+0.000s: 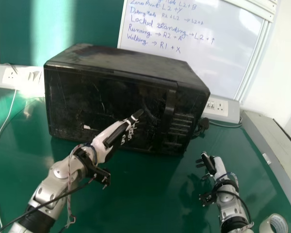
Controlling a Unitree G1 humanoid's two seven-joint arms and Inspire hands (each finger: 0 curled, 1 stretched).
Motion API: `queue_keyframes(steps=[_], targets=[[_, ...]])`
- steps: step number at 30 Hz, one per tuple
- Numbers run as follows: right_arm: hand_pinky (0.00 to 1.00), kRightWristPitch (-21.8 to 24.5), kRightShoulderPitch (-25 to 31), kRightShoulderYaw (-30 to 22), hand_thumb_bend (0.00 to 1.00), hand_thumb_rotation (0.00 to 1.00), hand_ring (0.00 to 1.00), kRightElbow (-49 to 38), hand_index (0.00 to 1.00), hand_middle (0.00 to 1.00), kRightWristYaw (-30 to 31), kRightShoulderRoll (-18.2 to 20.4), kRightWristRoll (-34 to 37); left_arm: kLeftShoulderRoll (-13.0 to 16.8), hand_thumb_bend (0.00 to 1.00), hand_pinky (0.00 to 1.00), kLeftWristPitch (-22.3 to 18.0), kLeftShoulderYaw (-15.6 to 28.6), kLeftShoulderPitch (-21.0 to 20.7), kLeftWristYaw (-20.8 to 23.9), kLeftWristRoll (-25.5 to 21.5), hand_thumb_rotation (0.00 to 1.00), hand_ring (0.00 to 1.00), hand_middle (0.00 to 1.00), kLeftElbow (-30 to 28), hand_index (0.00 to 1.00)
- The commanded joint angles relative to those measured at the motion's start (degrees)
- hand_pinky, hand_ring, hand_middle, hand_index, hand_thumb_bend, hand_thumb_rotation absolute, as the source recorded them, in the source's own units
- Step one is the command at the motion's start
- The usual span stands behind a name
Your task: Open the door of oven
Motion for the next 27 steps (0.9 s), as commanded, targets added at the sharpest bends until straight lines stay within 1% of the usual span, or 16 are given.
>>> queue_keyframes(steps=[1,11,15,20,27], targets=[[0.31,-0.4,0.2,-0.3,0.51,0.15,0.38,0.2,0.49,0.47,0.1,-0.3,0.5,-0.6,1.00,1.00,-1.0,0.3,-1.8,-0.5,-0.3,0.93,1.00,1.00,2.0,1.00],[0.31,-0.2,0.1,0.1,0.51,0.15,0.38,0.2,0.49,0.48,-0.2,-0.3,0.0,-1.7,1.00,1.00,-3.0,0.7,-5.7,0.1,0.2,0.92,1.00,1.00,9.5,1.00],[0.30,-0.3,0.1,-0.1,0.51,0.15,0.37,0.2,0.49,0.47,0.0,-0.3,0.2,-1.6,1.00,1.00,-3.2,0.4,-6.7,-0.6,0.4,0.93,1.00,1.00,11.7,1.00],[0.31,-0.5,0.2,-0.1,0.51,0.15,0.37,0.2,0.49,0.48,-0.3,-0.2,0.2,-1.7,1.00,1.00,-4.7,0.6,-7.9,-1.9,0.2,0.92,1.00,1.00,14.6,1.00],[0.32,-0.7,0.4,-0.2,0.51,0.15,0.39,0.2,0.49,0.49,-0.3,-0.2,0.3,-2.6,1.00,1.00,-7.9,0.4,-9.7,-1.8,1.0,0.93,1.00,1.00,20.1,1.00]])
